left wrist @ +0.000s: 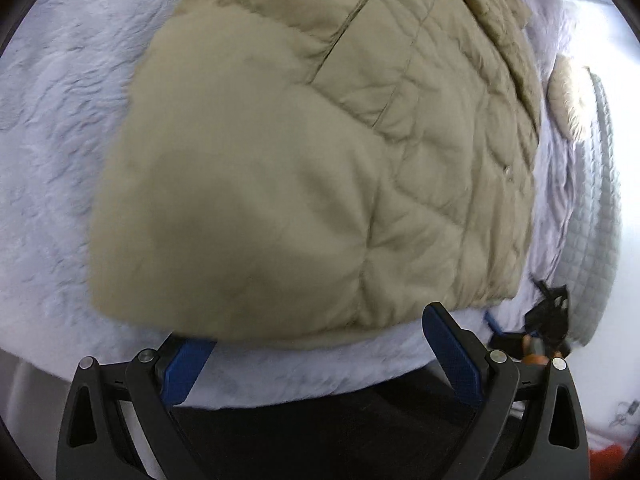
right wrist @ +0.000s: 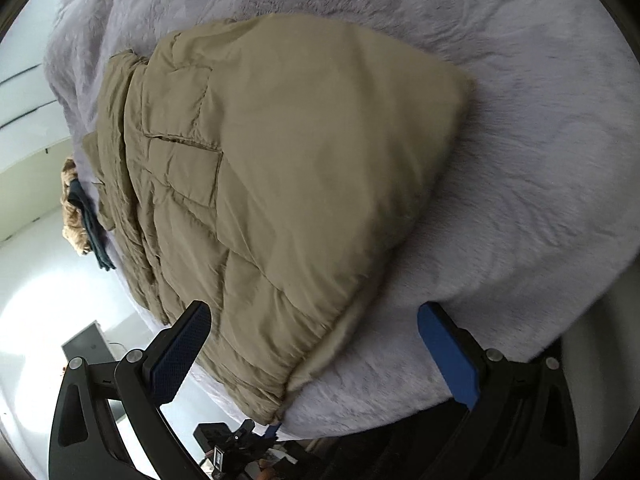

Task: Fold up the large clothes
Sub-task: 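Grasp the jacket hem with both grippers and lift it toward the collar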

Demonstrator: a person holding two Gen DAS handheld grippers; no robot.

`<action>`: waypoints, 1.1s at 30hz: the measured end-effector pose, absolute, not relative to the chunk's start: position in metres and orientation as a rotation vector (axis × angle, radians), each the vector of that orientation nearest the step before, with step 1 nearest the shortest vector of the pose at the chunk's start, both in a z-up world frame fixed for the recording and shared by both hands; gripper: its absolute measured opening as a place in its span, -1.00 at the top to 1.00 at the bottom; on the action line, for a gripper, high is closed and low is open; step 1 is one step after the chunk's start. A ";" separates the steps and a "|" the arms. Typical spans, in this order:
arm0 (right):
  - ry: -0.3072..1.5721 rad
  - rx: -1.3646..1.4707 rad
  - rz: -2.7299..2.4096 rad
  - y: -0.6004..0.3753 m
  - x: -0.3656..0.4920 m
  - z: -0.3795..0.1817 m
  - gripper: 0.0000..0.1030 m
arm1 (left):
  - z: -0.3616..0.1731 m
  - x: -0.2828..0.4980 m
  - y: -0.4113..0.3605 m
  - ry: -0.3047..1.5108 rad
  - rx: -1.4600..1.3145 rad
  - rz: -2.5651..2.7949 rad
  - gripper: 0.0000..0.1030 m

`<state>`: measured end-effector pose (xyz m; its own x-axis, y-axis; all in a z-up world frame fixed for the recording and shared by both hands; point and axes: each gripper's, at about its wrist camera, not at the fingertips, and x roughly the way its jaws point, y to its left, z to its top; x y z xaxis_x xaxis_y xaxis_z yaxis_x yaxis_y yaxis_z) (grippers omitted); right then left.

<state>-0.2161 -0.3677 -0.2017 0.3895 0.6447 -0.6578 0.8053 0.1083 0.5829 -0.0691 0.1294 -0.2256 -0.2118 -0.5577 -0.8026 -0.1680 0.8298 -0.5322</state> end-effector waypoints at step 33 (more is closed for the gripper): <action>0.962 1.528 0.208 -0.385 -0.094 -0.085 0.86 | -0.076 0.047 0.119 1.275 -0.642 -0.477 0.79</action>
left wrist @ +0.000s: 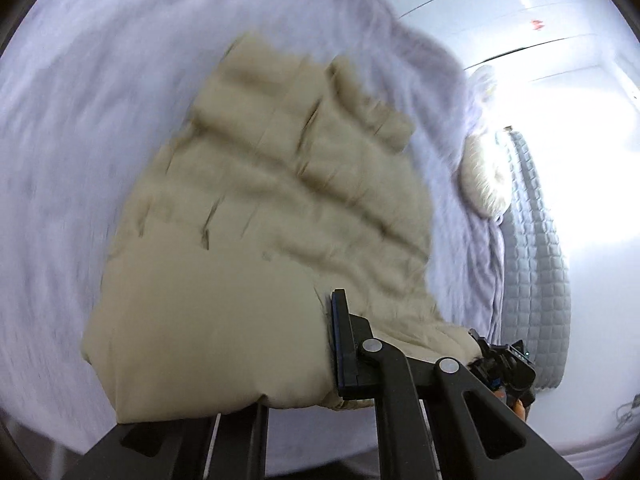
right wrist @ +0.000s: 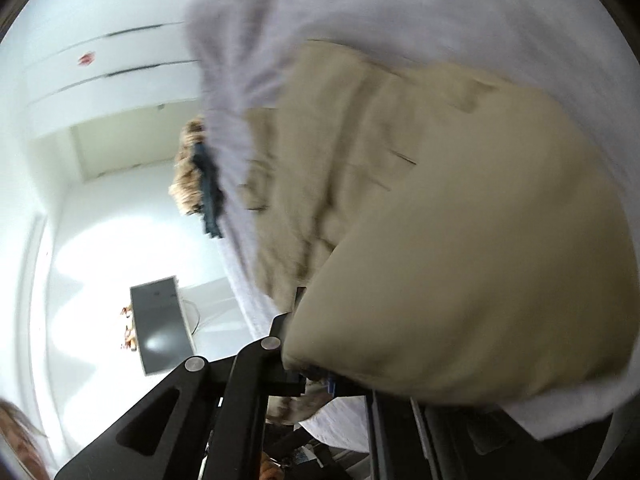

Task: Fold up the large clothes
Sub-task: 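Grasp the jacket hem with both grippers and lift it toward the collar, then lay the hem over the collar and release both grippers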

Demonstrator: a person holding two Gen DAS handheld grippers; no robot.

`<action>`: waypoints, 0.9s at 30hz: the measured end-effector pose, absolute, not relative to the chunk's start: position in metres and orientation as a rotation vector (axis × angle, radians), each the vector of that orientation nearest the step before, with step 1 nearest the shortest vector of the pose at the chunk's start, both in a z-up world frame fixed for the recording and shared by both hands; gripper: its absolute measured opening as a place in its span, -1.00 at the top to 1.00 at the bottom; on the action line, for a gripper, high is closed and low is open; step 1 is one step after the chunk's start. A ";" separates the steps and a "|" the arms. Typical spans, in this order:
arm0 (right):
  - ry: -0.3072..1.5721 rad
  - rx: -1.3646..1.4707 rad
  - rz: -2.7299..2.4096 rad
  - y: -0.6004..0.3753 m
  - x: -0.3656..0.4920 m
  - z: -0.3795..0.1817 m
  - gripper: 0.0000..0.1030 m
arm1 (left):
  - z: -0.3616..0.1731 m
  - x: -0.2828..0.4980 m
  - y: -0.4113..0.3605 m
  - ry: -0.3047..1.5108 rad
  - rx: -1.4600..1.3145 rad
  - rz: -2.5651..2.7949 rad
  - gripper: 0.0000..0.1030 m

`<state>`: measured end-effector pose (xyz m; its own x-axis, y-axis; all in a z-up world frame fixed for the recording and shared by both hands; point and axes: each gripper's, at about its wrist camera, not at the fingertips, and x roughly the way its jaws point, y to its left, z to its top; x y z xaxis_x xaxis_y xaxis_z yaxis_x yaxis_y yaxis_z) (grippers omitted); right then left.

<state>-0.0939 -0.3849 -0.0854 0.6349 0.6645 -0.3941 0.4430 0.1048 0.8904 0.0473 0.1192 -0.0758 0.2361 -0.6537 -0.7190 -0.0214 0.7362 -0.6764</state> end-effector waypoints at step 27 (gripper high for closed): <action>1.051 1.232 0.267 -0.401 0.216 -0.100 0.86 | -0.109 0.319 0.037 1.149 -0.388 -0.384 0.79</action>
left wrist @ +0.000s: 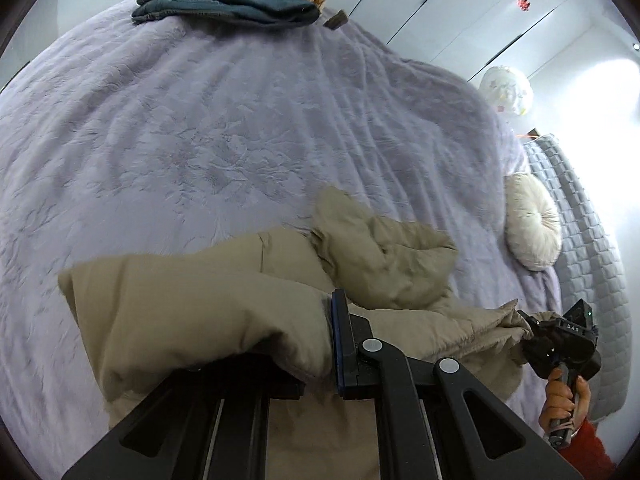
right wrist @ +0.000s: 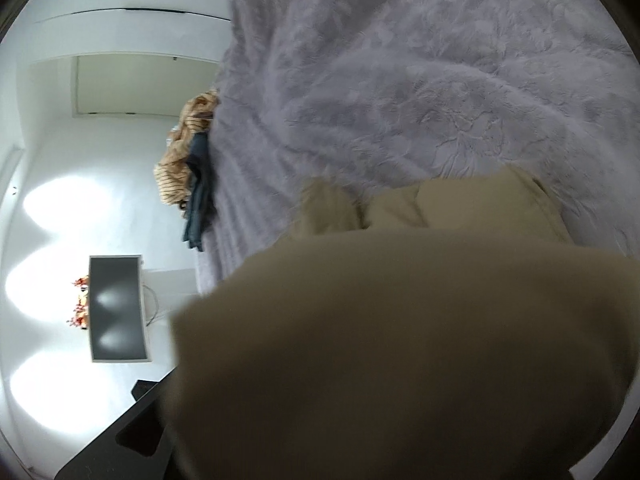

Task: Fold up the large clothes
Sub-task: 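Lay the hem over the collar and release both grippers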

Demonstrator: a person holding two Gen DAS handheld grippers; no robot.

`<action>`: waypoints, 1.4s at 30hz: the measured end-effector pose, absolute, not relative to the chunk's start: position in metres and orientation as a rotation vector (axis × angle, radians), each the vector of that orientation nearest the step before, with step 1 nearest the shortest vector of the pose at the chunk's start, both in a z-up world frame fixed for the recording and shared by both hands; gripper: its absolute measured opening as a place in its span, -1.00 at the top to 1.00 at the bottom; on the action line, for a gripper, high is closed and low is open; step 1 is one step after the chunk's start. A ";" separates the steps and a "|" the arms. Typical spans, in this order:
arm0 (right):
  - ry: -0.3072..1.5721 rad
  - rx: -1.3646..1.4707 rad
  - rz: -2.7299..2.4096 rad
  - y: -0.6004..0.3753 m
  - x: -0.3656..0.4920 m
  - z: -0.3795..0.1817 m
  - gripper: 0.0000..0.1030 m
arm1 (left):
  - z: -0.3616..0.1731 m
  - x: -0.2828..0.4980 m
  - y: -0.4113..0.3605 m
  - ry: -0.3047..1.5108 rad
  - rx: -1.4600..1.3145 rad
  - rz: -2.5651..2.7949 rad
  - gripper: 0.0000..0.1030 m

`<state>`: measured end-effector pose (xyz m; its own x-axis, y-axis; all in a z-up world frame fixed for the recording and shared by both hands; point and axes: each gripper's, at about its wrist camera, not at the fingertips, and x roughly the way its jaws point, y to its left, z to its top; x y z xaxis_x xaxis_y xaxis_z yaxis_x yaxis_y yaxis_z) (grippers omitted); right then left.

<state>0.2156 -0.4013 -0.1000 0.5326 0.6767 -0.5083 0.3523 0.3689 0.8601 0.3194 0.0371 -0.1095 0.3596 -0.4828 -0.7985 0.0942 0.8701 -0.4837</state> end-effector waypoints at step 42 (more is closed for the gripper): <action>1.127 0.534 0.067 -0.375 0.261 -0.139 0.67 | -0.202 0.370 0.013 1.085 -0.048 -0.170 -0.14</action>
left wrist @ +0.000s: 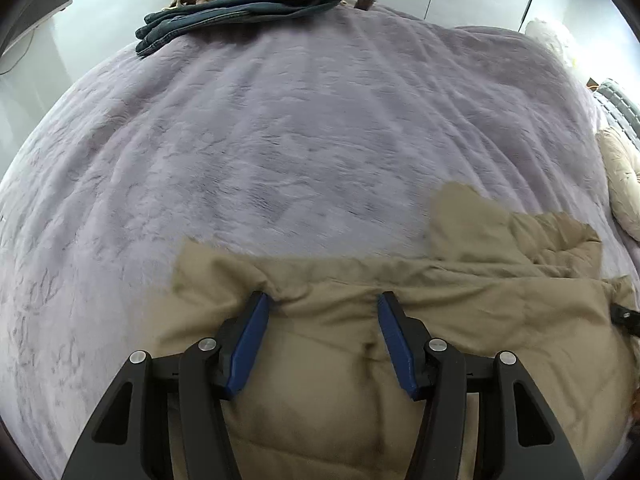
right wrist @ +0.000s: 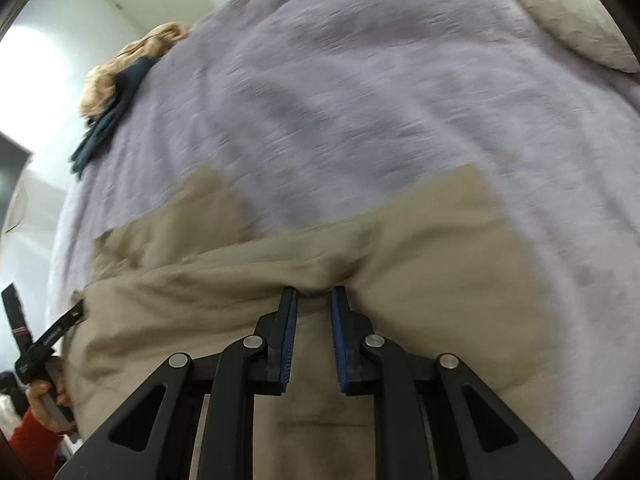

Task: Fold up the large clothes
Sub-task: 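Lay the hem over the collar and release both grippers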

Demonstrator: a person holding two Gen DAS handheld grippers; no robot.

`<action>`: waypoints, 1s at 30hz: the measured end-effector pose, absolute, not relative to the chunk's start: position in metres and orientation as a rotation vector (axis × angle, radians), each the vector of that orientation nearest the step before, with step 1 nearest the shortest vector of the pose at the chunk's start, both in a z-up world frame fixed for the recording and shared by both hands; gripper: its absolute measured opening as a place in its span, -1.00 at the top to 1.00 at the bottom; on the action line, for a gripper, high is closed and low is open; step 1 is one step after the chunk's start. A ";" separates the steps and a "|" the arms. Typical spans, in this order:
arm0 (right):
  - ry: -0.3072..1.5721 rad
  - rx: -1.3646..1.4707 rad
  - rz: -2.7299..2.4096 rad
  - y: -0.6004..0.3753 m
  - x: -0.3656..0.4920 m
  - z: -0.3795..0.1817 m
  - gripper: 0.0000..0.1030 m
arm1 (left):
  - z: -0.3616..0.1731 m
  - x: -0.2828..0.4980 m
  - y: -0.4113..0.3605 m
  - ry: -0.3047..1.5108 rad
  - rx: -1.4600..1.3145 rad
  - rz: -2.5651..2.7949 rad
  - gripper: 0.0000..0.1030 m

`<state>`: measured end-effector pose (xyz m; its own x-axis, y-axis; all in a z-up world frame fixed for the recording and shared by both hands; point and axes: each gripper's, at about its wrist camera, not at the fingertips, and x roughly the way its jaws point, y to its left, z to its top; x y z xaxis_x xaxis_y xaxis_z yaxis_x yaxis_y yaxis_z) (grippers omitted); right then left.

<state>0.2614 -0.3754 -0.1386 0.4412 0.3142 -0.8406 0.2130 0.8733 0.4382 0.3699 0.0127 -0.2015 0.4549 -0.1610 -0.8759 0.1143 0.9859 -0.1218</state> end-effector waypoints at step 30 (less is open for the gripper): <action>1.064 0.716 -0.089 -0.400 0.214 -0.128 0.29 | -0.161 0.329 0.045 1.102 -0.057 -0.067 -0.14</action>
<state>0.2137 -0.4005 -0.1280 0.5043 0.2647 -0.8220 0.3980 0.7735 0.4932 0.3288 0.0451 -0.1610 0.4504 -0.0830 -0.8890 0.0261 0.9965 -0.0798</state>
